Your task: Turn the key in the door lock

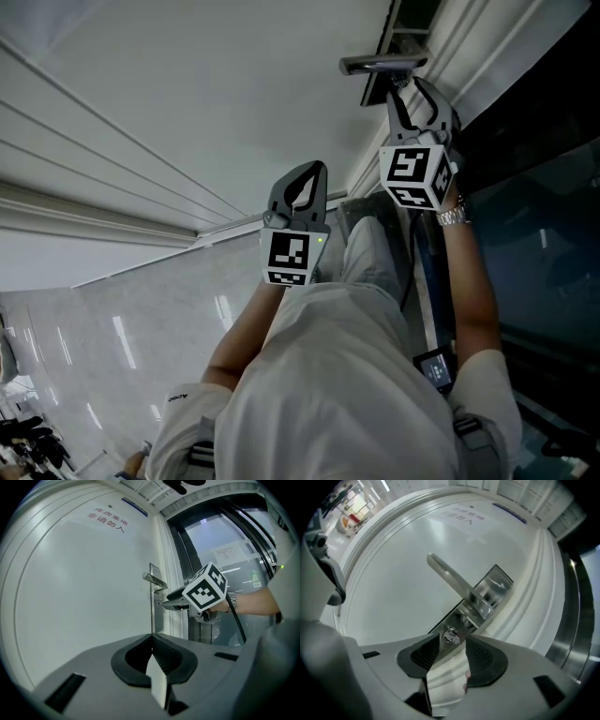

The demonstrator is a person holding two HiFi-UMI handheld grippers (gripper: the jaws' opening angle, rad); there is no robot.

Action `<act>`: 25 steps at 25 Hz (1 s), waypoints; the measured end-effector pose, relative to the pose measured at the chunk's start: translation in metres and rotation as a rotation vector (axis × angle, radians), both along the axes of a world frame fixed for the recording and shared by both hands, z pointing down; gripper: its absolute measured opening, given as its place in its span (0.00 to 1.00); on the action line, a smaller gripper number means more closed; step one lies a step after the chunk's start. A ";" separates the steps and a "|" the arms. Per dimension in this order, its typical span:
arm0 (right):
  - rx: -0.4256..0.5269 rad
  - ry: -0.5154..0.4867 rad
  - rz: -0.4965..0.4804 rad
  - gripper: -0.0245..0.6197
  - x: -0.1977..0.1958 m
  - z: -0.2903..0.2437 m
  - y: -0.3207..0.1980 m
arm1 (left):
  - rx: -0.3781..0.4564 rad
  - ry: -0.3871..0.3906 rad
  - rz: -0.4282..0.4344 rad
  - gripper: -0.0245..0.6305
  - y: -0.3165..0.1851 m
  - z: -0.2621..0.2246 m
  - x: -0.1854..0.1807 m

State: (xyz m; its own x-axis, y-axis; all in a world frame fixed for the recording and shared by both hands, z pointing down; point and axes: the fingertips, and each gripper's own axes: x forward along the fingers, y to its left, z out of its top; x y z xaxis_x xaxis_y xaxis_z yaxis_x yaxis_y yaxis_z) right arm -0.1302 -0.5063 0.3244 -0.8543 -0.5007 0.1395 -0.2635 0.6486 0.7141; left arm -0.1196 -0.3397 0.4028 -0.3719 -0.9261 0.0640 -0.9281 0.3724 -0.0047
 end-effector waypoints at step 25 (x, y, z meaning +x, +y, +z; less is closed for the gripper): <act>0.276 0.208 0.050 0.25 -0.026 0.013 -0.008 | -0.003 0.004 -0.014 0.05 0.001 0.000 -0.009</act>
